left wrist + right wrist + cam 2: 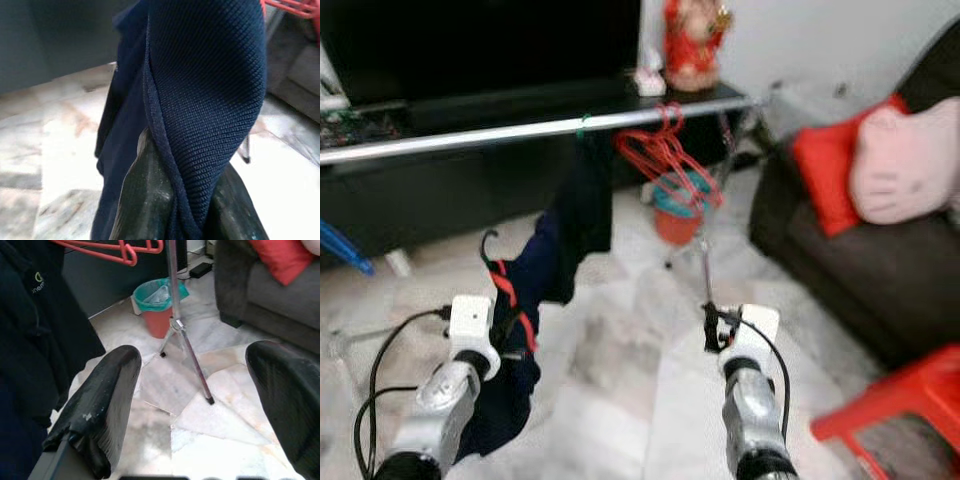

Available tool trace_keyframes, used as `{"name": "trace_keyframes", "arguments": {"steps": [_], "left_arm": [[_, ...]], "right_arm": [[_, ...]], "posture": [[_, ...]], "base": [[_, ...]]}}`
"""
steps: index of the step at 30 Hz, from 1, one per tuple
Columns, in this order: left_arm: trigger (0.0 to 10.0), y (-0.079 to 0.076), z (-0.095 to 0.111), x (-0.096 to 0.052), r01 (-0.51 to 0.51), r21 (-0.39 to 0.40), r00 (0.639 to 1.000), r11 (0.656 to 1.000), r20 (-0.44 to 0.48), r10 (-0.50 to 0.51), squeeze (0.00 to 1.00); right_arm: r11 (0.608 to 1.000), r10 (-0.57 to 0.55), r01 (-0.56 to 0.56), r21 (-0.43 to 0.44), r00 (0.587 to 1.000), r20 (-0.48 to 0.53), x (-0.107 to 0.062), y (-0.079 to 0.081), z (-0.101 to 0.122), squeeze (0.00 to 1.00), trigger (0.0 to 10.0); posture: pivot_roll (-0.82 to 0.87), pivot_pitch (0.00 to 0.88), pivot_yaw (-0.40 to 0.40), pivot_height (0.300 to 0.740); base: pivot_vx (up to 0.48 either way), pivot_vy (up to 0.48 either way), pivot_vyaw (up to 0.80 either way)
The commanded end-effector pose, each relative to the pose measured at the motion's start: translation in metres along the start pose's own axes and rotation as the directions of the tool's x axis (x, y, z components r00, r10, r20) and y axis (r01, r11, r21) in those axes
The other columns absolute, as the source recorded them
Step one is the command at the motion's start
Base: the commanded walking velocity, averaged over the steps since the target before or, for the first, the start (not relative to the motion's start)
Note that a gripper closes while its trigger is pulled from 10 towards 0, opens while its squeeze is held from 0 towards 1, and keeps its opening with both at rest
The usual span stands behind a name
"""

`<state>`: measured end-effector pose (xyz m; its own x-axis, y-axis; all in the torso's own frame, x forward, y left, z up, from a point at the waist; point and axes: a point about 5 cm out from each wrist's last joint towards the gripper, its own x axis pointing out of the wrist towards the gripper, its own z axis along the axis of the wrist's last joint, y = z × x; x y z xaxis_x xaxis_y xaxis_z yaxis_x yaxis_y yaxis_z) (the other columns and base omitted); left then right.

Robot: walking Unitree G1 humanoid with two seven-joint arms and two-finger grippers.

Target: Hang hanger

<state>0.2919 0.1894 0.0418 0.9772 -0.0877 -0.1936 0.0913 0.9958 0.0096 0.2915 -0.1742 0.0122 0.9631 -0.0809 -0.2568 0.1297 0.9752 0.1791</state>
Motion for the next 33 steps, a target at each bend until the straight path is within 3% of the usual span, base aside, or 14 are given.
{"name": "trace_keyframes", "arguments": {"steps": [1, 10, 18, 24, 33], "left_arm": [[10.0, -0.0023, 0.008, 0.0039, 0.006, -0.006, 1.0, 1.0, 0.03, -0.006, 0.0], [10.0, -0.0034, 0.008, 0.0047, 0.009, -0.014, 1.0, 1.0, 0.026, -0.008, 0.0], [10.0, -0.004, 0.0078, 0.0048, 0.013, -0.01, 1.0, 1.0, 0.023, -0.013, 0.0], [10.0, -0.0048, 0.0073, 0.0047, 0.017, -0.009, 1.0, 1.0, 0.021, -0.017, 0.0], [10.0, -0.0048, 0.0071, 0.0046, 0.019, -0.008, 1.0, 1.0, 0.02, -0.019, 0.0]], "right_arm": [[1.0, -0.003, 0.003, -0.01, 1.0, 0.007, 0.0006, -0.0025, 0.0023, 0.0, 10.0], [1.0, -0.007, 0.007, -0.012, 1.0, 0.01, 0.0003, -0.0029, 0.0019, 0.0, 10.0], [1.0, -0.018, 0.018, 0.004, 1.0, -0.007, -0.0002, -0.0052, -0.001, 0.0, 10.0], [1.0, -0.023, 0.023, 0.002, 1.0, -0.021, 0.0, -0.0072, -0.0024, 0.0, 10.0], [1.0, -0.02, 0.02, 0.001, 1.0, -0.011, 0.0002, -0.0056, -0.0013, 0.0, 10.0]], "posture": [[0.0, 0.0, -0.033, 0.74], [0.0, 0.0, -0.033, 0.74], [0.0, 0.0, -0.033, 0.74], [0.0, 0.0, -0.034, 0.74], [0.0, 0.0, -0.033, 0.74]], "base": [[0.0, 0.0, -0.77], [0.0, 0.0, -0.09], [0.0, 0.256, 0.0], [0.0, 0.259, -0.74], [0.0, 0.26, 0.0]]}}
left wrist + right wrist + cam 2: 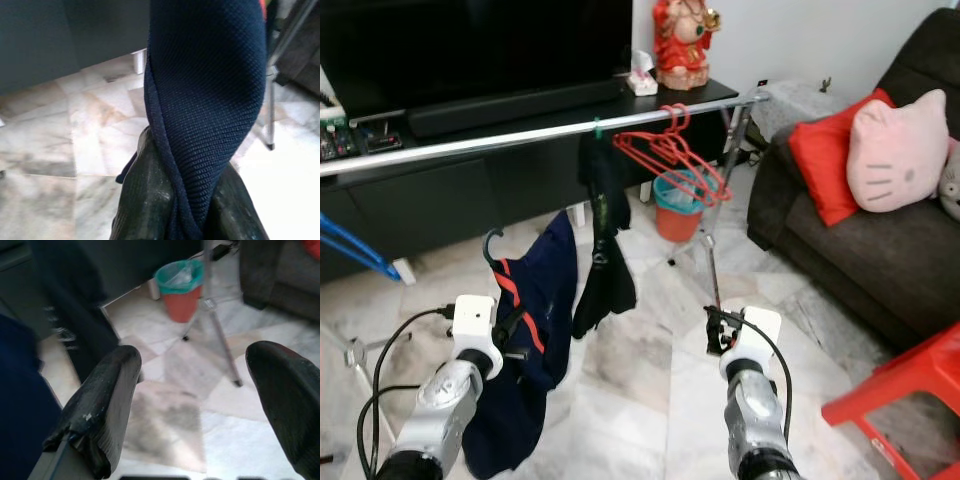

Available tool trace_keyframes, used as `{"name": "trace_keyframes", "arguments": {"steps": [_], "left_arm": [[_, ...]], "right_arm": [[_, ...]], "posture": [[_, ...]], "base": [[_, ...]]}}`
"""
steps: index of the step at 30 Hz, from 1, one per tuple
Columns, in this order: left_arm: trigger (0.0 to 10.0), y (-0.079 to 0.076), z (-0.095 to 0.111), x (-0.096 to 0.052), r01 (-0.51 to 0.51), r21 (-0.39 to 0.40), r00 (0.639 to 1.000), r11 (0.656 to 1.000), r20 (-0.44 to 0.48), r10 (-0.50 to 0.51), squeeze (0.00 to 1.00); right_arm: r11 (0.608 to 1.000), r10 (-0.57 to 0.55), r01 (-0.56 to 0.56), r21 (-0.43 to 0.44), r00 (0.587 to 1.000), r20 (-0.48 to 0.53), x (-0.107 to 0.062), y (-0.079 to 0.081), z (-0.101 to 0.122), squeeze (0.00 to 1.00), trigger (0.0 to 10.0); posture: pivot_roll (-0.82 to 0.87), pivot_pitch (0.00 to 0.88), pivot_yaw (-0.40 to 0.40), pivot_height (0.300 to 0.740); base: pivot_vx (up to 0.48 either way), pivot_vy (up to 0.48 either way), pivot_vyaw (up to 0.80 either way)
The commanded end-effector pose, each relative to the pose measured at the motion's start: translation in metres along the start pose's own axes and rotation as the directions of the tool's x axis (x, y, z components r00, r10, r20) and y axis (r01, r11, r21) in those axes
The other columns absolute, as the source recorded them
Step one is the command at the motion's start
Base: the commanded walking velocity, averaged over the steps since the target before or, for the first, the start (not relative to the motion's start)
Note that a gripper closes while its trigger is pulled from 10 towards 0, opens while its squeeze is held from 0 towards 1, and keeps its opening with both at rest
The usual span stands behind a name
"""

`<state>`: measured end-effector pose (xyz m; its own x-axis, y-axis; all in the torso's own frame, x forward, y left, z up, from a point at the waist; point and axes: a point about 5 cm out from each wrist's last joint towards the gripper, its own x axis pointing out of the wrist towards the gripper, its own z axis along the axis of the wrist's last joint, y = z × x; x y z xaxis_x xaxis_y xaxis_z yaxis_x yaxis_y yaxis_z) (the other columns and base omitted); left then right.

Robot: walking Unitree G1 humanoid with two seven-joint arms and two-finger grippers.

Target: Hang hanger

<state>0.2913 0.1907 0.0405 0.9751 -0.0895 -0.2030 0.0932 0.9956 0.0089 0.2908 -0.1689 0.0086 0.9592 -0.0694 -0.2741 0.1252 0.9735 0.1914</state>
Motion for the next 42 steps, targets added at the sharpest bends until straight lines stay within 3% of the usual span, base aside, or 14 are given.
{"name": "trace_keyframes", "arguments": {"steps": [1, 12, 36, 42], "left_arm": [[10.0, -0.006, 0.009, 0.005, 0.018, -0.007, 0.999, 1.0, 0.029, -0.017, 0.0], [10.0, -0.006, 0.009, 0.005, 0.021, -0.007, 0.999, 1.0, 0.031, -0.02, 0.0], [10.0, -0.013, 0.01, 0.004, 0.039, -0.013, 0.998, 0.999, 0.044, -0.039, 0.0], [10.0, -0.01, 0.012, 0.005, 0.026, -0.009, 0.999, 1.0, 0.048, -0.026, 0.0]], "right_arm": [[1.0, -0.028, 0.028, -0.009, 1.0, 0.01, 0.0, -0.01, 0.004, 0.0, 10.0], [0.999, -0.032, 0.032, -0.007, 0.999, 0.017, 0.0, -0.01, 0.004, 0.0, 10.0], [1.0, -0.028, 0.028, -0.013, 0.999, 0.016, -0.002, -0.009, 0.001, 0.0, 10.0], [0.997, -0.054, 0.047, -0.069, 0.993, -0.104, -0.01, -0.021, -0.019, 0.0, 10.0]], "posture": [[0.0, 0.0, -0.033, 0.74], [0.0, 0.0, -0.032, 0.74], [0.0, 0.0, -0.032, 0.74], [0.0, 0.0, -0.035, 0.74]], "base": [[0.0, 0.289, 0.0], [0.0, 0.288, 0.0], [0.029, 0.0, 0.0], [0.357, 0.0, 0.0]]}}
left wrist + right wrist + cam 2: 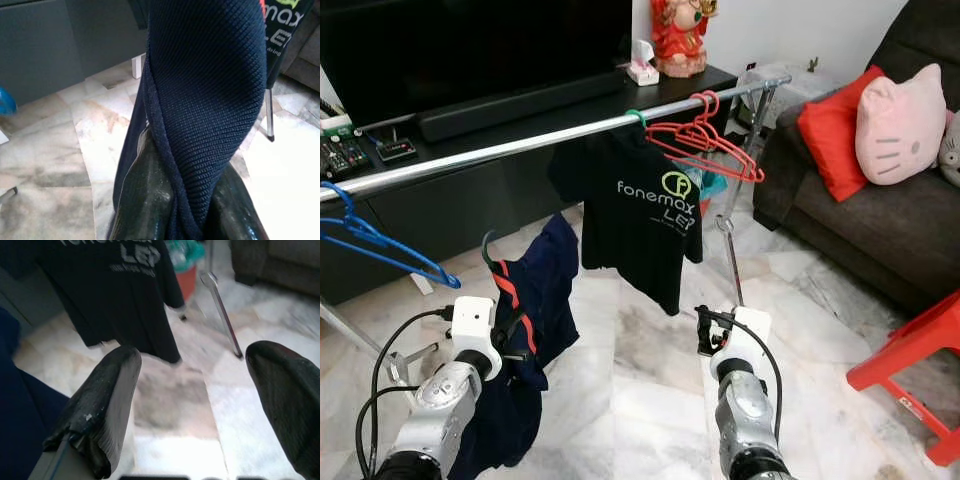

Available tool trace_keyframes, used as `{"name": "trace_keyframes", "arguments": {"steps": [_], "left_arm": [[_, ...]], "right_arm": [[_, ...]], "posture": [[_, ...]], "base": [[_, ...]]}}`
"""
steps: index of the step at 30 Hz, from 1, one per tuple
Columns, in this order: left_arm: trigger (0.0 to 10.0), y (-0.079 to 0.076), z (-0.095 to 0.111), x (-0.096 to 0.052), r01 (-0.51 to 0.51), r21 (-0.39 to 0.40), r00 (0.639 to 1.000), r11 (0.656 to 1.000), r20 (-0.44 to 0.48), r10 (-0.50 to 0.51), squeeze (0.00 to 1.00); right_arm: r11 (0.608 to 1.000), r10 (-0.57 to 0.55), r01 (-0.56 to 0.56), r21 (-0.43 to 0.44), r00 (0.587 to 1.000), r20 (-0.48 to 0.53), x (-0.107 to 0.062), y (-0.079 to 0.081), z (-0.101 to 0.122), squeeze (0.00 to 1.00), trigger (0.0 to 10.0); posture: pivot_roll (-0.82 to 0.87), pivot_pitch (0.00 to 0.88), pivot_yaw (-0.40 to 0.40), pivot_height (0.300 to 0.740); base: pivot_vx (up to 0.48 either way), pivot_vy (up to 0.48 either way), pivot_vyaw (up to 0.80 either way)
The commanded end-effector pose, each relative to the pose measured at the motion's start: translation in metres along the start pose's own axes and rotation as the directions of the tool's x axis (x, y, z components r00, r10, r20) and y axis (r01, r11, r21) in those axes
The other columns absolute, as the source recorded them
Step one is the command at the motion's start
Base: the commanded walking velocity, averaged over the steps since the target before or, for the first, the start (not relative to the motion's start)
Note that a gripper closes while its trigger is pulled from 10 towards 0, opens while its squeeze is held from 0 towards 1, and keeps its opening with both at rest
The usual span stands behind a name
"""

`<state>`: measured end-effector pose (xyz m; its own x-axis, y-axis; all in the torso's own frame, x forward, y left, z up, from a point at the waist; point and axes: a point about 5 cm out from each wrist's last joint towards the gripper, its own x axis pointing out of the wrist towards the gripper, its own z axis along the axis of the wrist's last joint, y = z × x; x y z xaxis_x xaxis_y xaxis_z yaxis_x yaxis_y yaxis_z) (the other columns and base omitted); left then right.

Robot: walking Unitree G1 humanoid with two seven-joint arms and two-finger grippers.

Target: Hang hanger

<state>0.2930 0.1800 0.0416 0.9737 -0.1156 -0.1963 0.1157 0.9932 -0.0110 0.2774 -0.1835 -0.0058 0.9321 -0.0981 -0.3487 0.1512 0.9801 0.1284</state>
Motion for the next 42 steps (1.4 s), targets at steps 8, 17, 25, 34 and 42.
{"name": "trace_keyframes", "arguments": {"steps": [8, 17, 25, 34, 42], "left_arm": [[10.0, 0.003, 0.011, 0.002, -0.012, 0.004, 0.999, 1.0, 0.044, 0.012, 0.0], [10.0, 0.004, 0.011, 0.003, -0.023, 0.002, 0.999, 1.0, 0.047, 0.023, 0.0], [10.0, 0.004, 0.01, -0.001, -0.021, -0.002, 0.998, 1.0, 0.053, 0.021, 0.0], [10.0, 0.004, 0.008, -0.002, -0.019, 0.001, 0.999, 1.0, 0.048, 0.019, 0.0], [10.0, 0.006, 0.01, -0.002, -0.03, 0.016, 0.998, 0.999, 0.049, 0.029, 0.0]], "right_arm": [[0.992, -0.103, 0.07, -0.107, 0.932, -0.347, -0.036, -0.033, -0.067, 0.0, 10.0], [0.99, -0.084, 0.025, -0.14, 0.897, -0.433, -0.048, -0.029, -0.086, 0.0, 10.0], [0.994, -0.108, 0.087, -0.071, 0.917, -0.384, -0.04, -0.027, -0.075, 0.0, 10.0], [0.993, -0.113, 0.089, -0.081, 0.916, -0.385, -0.041, -0.02, -0.079, 0.0, 10.0], [0.994, -0.11, 0.089, -0.071, 0.916, -0.385, -0.041, -0.024, -0.077, 0.0, 10.0]], "posture": [[-0.01, 0.0, -0.037, 0.74], [0.0, 0.0, -0.038, 0.74], [0.0, 0.0, -0.04, 0.74], [0.0, 0.0, -0.041, 0.74], [0.0, 0.0, -0.038, 0.74]], "base": [[0.359, 0.0, 0.0], [0.359, 0.0, 0.0], [0.359, 0.0, 0.0], [0.215, 0.0, 0.0], [0.0, 0.0, 0.0]]}}
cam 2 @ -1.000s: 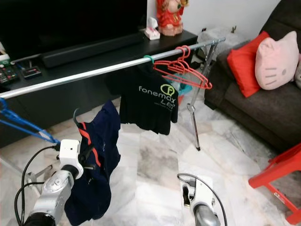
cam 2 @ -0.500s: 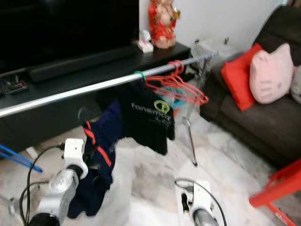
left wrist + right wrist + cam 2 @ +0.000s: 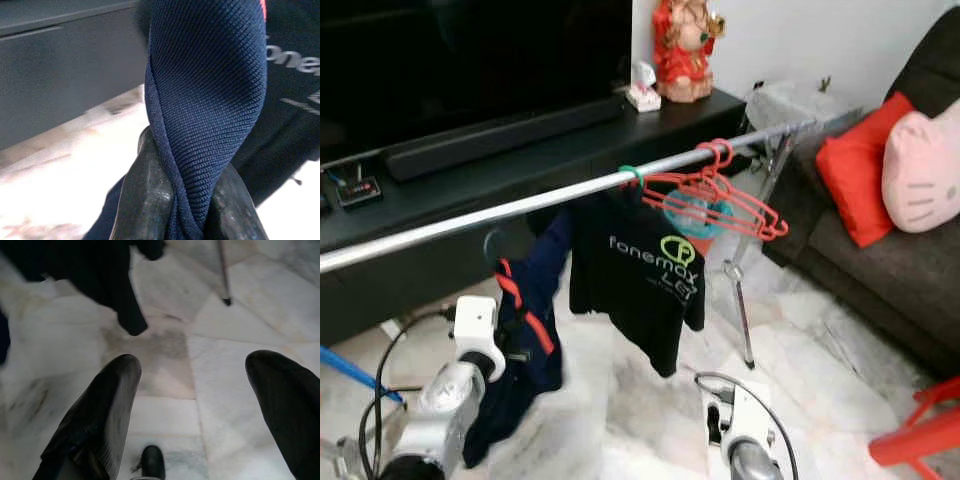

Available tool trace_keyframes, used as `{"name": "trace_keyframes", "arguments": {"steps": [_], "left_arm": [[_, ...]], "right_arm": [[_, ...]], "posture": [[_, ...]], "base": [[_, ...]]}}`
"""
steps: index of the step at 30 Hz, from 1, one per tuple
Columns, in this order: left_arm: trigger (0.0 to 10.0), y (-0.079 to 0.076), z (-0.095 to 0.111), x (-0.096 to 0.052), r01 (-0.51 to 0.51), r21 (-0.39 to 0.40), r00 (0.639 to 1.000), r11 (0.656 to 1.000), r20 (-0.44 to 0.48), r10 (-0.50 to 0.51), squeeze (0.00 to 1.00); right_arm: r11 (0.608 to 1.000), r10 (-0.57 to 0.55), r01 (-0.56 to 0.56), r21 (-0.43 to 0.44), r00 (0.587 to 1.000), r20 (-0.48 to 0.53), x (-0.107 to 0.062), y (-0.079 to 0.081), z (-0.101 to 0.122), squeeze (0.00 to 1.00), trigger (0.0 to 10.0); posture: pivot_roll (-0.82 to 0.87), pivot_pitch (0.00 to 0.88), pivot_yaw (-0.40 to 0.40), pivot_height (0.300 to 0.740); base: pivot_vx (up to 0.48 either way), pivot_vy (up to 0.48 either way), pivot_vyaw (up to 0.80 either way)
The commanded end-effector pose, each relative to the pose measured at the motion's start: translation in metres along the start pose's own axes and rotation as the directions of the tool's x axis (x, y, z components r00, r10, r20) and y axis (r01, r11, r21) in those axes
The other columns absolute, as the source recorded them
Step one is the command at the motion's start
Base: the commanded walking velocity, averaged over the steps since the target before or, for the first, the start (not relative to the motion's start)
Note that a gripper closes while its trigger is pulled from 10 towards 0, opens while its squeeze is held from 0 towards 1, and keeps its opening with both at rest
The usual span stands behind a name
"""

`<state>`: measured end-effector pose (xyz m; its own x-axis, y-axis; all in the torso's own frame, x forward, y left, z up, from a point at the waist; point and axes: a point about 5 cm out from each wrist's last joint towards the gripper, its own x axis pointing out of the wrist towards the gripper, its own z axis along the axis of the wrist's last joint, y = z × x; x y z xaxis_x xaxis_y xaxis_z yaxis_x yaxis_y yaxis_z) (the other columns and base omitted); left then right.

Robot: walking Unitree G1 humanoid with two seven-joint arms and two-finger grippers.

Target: Hang hanger

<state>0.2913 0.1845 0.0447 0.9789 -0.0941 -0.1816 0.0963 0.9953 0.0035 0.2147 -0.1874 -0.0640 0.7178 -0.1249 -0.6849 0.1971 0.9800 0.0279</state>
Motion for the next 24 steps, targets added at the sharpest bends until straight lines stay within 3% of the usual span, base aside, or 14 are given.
{"name": "trace_keyframes", "arguments": {"steps": [1, 13, 24], "left_arm": [[10.0, 0.002, 0.008, 0.001, -0.011, 0.005, 0.999, 1.0, 0.037, 0.011, 0.0], [10.0, 0.007, 0.014, 0.005, -0.055, 0.039, 0.998, 0.998, 0.043, 0.053, 0.0], [10.0, -0.012, 0.025, 0.027, -0.037, 0.08, 0.999, 0.996, 0.021, 0.036, 0.0]], "right_arm": [[1.0, -0.008, 0.008, 0.012, 1.0, -0.007, -0.002, -0.003, -0.005, 0.0, 10.0], [1.0, -0.008, 0.008, 0.011, 1.0, -0.011, -0.002, -0.004, -0.006, 0.0, 10.0], [1.0, -0.001, 0.001, 0.01, 1.0, -0.01, -0.002, -0.004, -0.006, 0.0, 10.0]], "posture": [[0.0, 0.0, -0.038, 0.74], [0.0, 0.0, -0.039, 0.74], [-0.01, 0.0, -0.033, 0.74]], "base": [[0.0, 0.0, 0.0], [0.0, 0.0, 0.0], [0.0, 0.0, 0.0]]}}
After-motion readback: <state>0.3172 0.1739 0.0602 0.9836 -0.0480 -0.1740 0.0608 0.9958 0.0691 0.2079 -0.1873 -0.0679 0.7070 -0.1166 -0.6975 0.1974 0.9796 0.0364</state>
